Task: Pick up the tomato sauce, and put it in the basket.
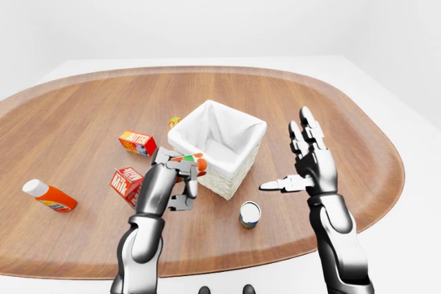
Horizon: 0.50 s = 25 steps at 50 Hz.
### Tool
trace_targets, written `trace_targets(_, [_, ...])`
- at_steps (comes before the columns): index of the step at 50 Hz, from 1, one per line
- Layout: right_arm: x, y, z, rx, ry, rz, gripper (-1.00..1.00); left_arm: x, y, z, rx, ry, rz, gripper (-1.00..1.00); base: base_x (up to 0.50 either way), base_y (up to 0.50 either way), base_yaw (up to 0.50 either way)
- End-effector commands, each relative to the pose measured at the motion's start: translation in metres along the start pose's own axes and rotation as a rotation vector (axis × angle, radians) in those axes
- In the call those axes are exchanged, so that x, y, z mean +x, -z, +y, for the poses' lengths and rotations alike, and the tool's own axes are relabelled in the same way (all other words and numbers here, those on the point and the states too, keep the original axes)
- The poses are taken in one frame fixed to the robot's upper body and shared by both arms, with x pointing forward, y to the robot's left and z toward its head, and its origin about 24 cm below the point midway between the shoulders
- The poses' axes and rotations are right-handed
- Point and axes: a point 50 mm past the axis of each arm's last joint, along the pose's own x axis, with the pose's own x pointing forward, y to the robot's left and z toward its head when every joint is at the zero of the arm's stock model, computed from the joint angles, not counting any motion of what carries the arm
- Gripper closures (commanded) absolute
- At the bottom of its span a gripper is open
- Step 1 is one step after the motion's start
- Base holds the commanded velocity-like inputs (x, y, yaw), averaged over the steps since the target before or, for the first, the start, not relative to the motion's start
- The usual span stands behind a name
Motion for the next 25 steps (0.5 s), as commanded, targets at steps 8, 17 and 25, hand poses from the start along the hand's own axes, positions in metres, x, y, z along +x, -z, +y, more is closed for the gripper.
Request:
trace_targets(8, [0.002,-0.001,-0.002,-0.002,0.005,-0.005,-1.00,0.019,-0.044,0.021,0.009,-0.043,-0.204,1.00,0.00,0.00,0.00])
trace_targets(17, [0.001,0.000,-0.002,-0.002,0.005,-0.002,-1.00,0.037,-0.060,0.020,0.032,-0.033,-0.278,1.00,0.00,0.00,0.00])
trace_targets(25, [0.001,0.001,-0.002,-0.001,0.006,0.002,-1.00,0.055,-0.063,0.016,0.040,-0.020,-0.289,1.00,0.00,0.00,0.00])
